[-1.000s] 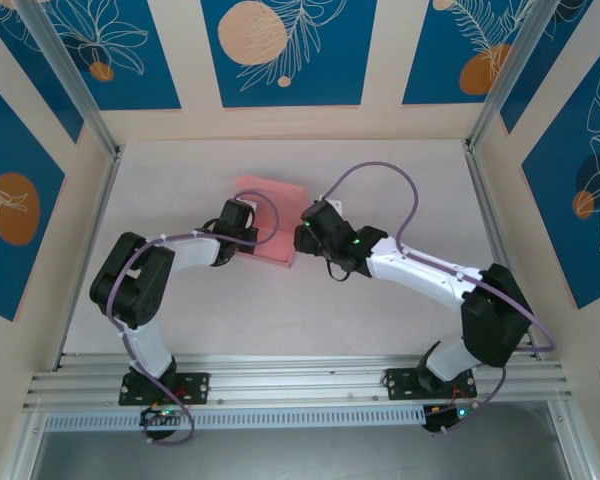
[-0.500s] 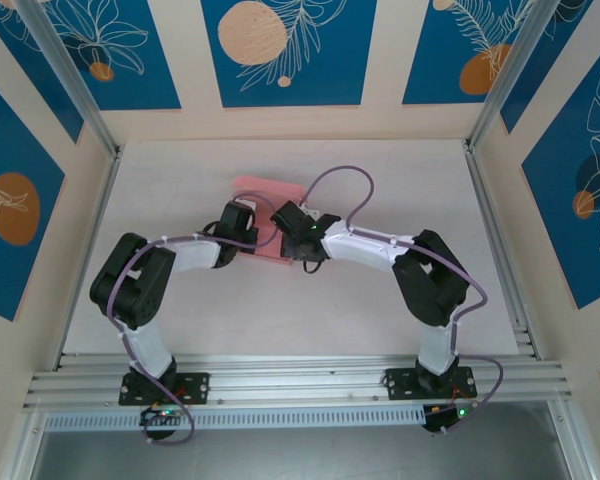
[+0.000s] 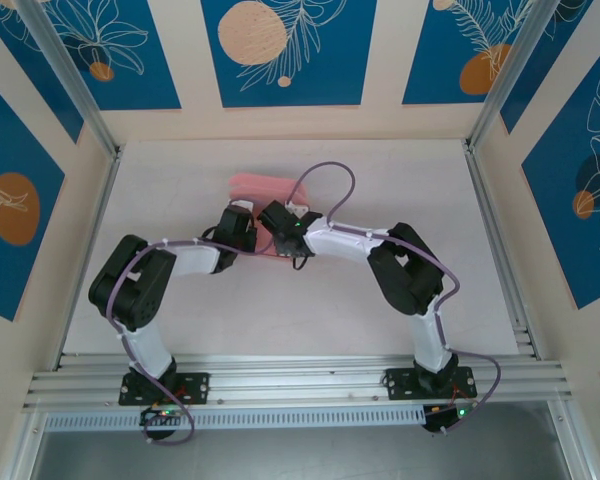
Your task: Fold the paper box
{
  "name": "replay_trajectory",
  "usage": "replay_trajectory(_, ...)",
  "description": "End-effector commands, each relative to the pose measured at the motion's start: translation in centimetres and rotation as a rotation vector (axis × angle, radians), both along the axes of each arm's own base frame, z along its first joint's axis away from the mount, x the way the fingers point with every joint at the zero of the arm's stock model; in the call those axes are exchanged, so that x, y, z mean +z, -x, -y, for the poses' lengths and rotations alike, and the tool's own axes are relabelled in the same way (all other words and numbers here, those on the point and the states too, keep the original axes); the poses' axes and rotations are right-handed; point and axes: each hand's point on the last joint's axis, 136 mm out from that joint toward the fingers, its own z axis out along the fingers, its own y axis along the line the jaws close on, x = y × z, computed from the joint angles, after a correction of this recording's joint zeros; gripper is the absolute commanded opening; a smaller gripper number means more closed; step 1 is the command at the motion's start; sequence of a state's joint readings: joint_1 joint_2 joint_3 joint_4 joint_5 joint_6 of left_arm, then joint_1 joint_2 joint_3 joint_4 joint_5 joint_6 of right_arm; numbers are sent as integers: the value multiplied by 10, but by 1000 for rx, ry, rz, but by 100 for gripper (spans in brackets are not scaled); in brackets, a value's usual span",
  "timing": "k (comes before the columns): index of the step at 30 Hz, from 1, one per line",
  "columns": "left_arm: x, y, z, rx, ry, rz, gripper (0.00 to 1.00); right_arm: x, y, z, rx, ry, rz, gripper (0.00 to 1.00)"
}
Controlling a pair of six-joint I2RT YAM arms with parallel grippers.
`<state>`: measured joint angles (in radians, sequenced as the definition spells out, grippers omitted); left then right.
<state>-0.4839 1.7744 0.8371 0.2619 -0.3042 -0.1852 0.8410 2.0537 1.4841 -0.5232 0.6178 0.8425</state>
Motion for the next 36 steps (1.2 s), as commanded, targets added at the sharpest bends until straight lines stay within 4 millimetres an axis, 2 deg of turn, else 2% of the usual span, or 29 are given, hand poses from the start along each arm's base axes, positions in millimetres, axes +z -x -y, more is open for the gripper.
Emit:
replay_trajectory(1,12,-1,1,18,2,59,0,-9,0,13,-33,101,12,14)
replay_trajectory(3,11,0,2,19,9,61,1,-11,0,14,-36,113,20,9)
replay_trajectory(8,14,5,5,7,39,28,20,-11,1,16,-42,126,31,0)
replay_trajectory(16,22,7,-1,6,56,17,22,-10,3,13,-29,122,37,0)
replay_trajectory(22,16,-4,-2,29,21,19,21,-11,6,10,-22,115,33,0)
replay_trajectory(29,5,-7,-11,72,-19,20,17,-9,6,9,-19,111,42,0)
replay_trajectory(31,1,-10,-14,96,-35,20,14,-8,7,9,-17,108,45,0)
replay_trajectory(35,-4,-13,-26,186,-53,34,0,-10,8,7,-14,102,44,0)
replay_trajectory(36,-4,-13,-28,201,-56,38,0,-10,8,7,-14,100,45,0)
